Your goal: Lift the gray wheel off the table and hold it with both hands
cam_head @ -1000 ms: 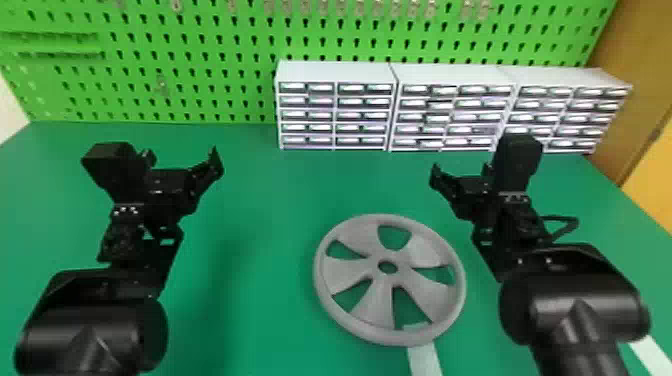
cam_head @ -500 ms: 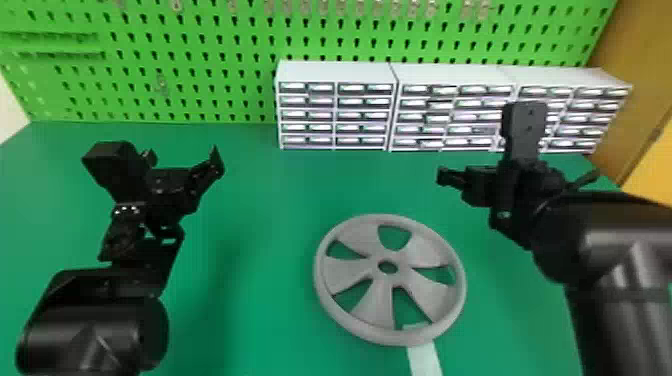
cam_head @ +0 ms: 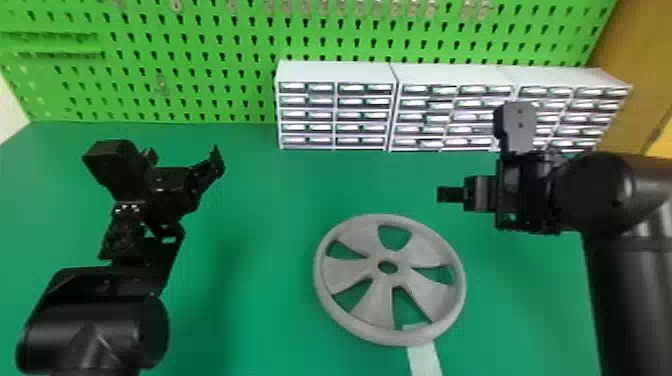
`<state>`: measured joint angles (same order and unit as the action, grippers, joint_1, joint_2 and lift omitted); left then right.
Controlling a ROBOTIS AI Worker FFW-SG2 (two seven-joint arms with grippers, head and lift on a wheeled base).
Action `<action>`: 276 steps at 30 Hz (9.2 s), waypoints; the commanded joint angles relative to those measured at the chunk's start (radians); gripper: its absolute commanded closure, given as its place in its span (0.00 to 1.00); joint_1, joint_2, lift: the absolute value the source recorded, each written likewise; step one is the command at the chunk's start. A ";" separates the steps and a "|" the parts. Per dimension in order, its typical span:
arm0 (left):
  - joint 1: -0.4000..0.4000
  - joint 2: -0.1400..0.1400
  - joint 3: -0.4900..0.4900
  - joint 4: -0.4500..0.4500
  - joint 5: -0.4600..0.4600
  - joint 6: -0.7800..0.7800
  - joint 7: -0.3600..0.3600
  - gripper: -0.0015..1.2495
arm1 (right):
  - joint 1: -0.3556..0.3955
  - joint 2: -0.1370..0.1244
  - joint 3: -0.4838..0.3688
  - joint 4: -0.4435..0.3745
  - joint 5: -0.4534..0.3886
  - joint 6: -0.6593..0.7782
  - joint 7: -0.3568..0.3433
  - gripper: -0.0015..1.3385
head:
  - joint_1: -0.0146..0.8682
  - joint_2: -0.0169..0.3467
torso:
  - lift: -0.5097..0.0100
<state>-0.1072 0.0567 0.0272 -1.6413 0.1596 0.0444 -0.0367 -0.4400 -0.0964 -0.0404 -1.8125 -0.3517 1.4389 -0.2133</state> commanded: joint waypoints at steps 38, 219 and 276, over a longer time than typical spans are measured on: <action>0.006 0.000 0.002 -0.006 -0.005 0.003 0.006 0.09 | -0.108 -0.112 0.116 0.394 -0.159 0.107 -0.014 0.26 | 0.82 0.09 | 0.79; 0.018 0.000 -0.023 -0.032 0.038 0.009 0.047 0.09 | 0.225 -0.032 0.313 0.259 0.261 -1.554 -0.084 0.87 | 0.82 0.09 | 0.79; 0.035 0.000 -0.176 -0.012 0.057 -0.109 0.195 0.10 | 0.176 -0.009 0.485 0.282 0.315 -1.643 -0.230 0.87 | 0.82 0.09 | 0.79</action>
<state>-0.0607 0.0564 -0.1447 -1.6621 0.2163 -0.0587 0.1570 -0.2641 -0.1043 0.4385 -1.5300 -0.0376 -0.2013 -0.4433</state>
